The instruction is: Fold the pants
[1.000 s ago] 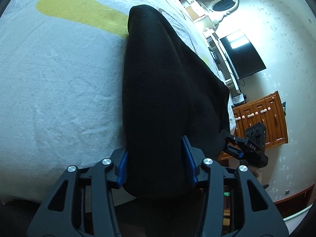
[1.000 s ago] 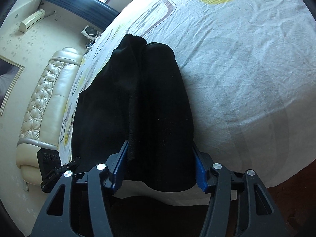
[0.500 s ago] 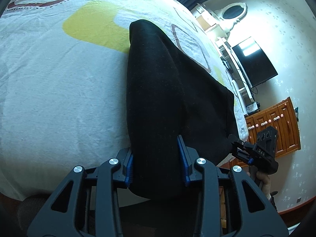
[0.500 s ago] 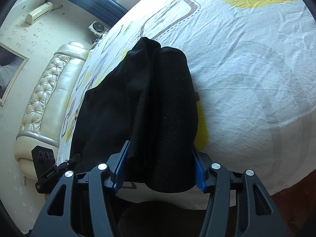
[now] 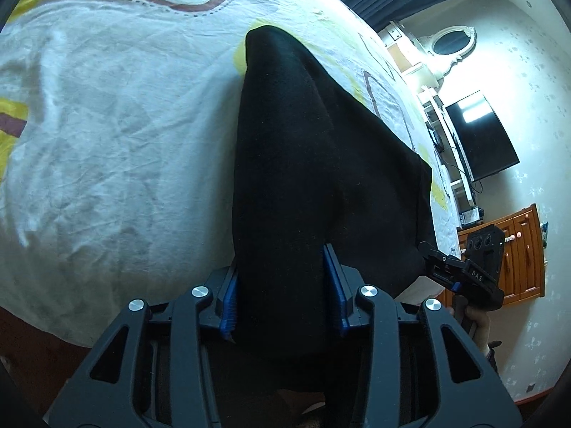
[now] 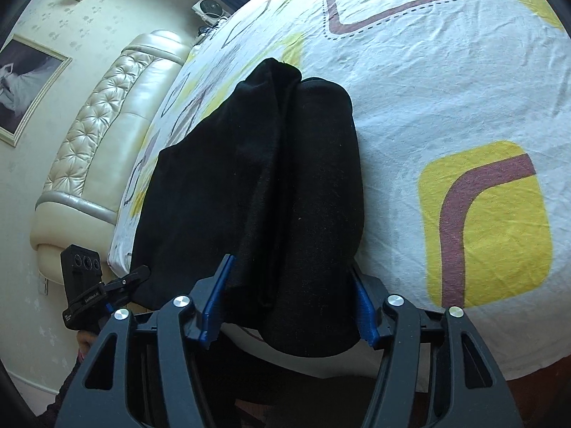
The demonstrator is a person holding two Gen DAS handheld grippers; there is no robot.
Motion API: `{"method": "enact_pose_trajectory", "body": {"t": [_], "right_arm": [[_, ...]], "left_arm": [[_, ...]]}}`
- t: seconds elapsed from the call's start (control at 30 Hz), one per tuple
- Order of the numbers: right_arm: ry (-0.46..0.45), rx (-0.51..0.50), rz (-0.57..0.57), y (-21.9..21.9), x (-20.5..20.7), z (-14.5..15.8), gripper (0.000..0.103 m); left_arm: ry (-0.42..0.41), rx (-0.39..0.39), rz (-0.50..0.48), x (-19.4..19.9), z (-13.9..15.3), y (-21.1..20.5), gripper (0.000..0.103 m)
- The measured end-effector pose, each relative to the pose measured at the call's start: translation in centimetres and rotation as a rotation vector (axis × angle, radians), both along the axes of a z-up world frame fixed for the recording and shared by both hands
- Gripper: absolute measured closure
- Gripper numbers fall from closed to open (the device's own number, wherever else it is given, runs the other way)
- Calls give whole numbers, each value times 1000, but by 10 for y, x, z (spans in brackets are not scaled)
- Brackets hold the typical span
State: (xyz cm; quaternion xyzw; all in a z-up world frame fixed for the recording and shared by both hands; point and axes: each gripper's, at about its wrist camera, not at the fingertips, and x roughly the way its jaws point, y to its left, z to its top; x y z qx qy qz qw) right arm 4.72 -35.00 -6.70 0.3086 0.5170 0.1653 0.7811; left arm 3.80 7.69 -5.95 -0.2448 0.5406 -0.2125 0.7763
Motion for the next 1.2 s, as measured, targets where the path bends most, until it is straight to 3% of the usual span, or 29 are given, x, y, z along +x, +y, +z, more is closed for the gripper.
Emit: {"method": "enact_pose_trajectory", "body": {"t": [0.13, 0.23, 0.3, 0.53, 0.8, 0.83, 0.87, 0.9, 0.93, 1.07, 1.2], "right_arm": [[15, 69, -23, 1, -1, 5, 27], [-18, 108, -40, -11, 2, 11, 21], [-33, 107, -44, -15, 12, 12, 21], [-71, 142, -49, -7, 62, 4, 20], [-77, 215, -67, -4, 91, -14, 19], [-78, 208, -58, -3, 91, -13, 22], [-74, 190, -51, -1, 90, -13, 27], [-66, 169, -44, 0, 90, -14, 41], [-62, 167, -41, 1, 89, -15, 47], [-86, 179, -75, 3, 84, -15, 50], [-117, 139, -90, 8, 86, -8, 54]], "left_arm": [[-38, 28, 16, -7, 12, 12, 56], [-138, 29, 41, -8, 30, 28, 36], [-160, 16, 51, 0, 31, 36, 34], [-51, -78, 57, 59, -10, 35, 34], [-33, -149, 13, 109, -20, 18, 27], [-33, -156, 10, 111, -20, 18, 28], [-38, -155, 7, 113, -20, 16, 38], [-44, -147, -6, 113, -20, 15, 48], [-39, -143, -30, 115, -22, 11, 66], [-74, -98, -31, 111, -17, 3, 77], [-100, -50, -22, 114, -10, -1, 79]]}}
